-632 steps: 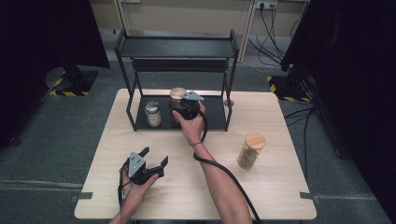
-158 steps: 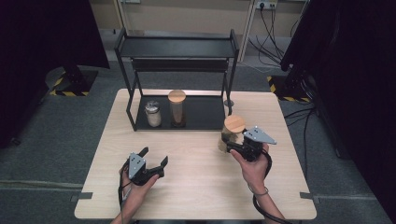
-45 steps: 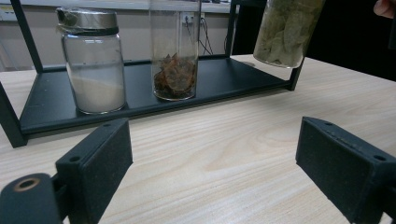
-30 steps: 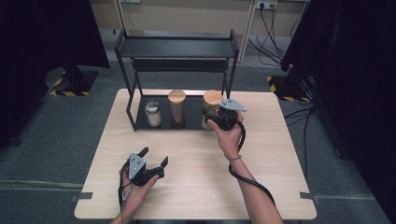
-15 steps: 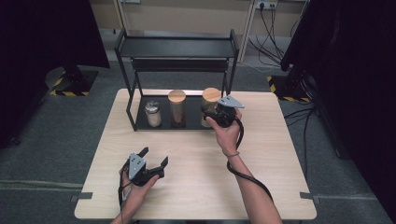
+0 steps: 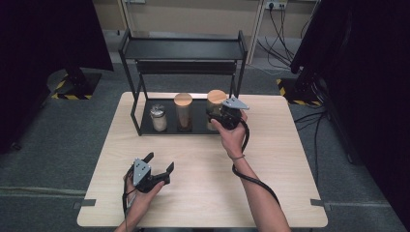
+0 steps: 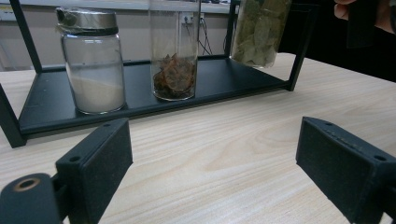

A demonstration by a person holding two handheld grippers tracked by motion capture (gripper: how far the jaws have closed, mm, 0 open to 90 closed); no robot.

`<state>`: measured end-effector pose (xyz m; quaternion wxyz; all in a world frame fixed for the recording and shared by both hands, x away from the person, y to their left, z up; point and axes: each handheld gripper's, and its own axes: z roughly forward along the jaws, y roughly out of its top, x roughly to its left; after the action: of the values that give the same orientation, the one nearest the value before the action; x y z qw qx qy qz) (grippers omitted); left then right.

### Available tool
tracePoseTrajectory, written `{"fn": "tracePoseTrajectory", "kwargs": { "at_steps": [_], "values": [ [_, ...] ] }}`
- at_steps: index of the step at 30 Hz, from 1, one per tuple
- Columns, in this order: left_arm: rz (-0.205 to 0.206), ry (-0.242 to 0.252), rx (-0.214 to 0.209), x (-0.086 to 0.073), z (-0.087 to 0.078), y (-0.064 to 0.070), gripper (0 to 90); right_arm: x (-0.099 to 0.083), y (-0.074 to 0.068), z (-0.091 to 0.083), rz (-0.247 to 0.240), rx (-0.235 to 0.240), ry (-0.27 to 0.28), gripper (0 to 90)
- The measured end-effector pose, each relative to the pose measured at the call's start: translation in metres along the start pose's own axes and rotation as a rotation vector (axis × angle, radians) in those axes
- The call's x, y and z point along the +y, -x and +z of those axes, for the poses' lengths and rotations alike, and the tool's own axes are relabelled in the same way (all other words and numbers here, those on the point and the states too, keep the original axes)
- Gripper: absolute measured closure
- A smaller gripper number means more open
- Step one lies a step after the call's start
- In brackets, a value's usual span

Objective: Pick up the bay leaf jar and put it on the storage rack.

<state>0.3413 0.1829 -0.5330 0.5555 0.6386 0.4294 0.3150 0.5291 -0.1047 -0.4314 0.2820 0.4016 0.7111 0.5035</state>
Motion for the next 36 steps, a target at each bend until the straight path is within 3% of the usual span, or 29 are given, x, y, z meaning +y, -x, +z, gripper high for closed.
{"fn": "tracePoseTrajectory", "kwargs": {
  "at_steps": [36],
  "values": [
    [0.000, 0.004, -0.003, 0.000, 0.000, 0.000, 10.2, 0.008, 0.002, 0.026, 0.011, -0.020, -0.028, 25.2]
  ]
}}
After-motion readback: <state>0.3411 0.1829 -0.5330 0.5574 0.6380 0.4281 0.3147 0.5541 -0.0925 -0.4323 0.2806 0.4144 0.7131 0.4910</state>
